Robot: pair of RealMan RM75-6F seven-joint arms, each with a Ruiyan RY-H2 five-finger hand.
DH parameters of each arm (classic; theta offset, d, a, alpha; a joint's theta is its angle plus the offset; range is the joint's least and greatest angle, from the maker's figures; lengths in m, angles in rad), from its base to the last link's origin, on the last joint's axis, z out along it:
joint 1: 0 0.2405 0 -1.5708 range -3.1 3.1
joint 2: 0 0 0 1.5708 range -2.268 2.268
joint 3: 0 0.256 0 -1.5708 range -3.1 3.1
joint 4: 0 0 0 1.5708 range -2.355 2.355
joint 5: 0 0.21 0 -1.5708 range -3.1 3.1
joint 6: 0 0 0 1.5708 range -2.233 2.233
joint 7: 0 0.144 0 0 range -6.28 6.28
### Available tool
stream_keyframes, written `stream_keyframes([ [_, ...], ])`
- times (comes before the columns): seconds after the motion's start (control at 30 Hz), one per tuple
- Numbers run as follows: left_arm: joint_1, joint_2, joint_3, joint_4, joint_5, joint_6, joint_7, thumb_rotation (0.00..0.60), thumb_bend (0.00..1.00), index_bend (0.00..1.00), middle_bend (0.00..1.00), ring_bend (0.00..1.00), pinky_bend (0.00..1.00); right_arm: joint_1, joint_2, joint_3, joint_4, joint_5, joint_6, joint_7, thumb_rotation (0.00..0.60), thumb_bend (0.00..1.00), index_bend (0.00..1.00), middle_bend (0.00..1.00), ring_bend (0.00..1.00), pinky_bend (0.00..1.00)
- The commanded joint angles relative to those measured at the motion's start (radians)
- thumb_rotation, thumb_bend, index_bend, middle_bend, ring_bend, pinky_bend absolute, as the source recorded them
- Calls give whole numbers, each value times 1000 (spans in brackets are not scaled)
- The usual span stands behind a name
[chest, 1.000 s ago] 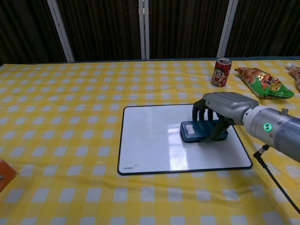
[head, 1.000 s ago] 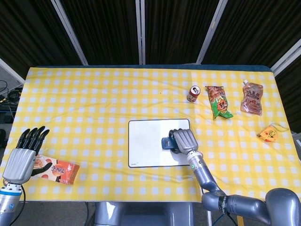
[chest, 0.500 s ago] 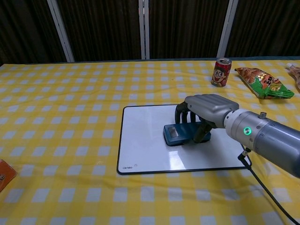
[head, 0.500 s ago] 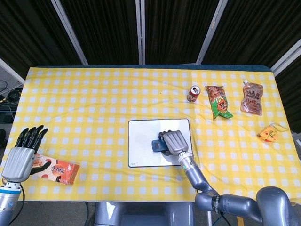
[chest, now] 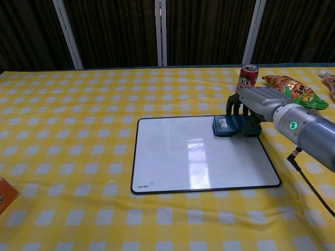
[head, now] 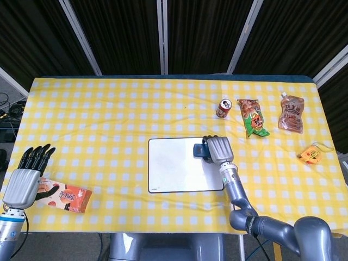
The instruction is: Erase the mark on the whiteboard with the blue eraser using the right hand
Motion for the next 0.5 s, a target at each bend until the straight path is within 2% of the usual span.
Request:
stream_keyframes([
  [0.03,1,-1,2,-1,3,1,4,600,30,0,0,0,0,-10,13,6,8,6,4,1,600,229,826,755,751,794],
  [0.27,2,-1,8,-8,16,6,13,600,30,0,0,0,0,-47,57,-2,-23,12,7,11,600,229,826,755,751,793],
  [0.5,4,-4,15,-14,34,14,24,600,30,0,0,0,0,-65,79,-27,-110,-37,33,9,600,229,826,755,751,794],
])
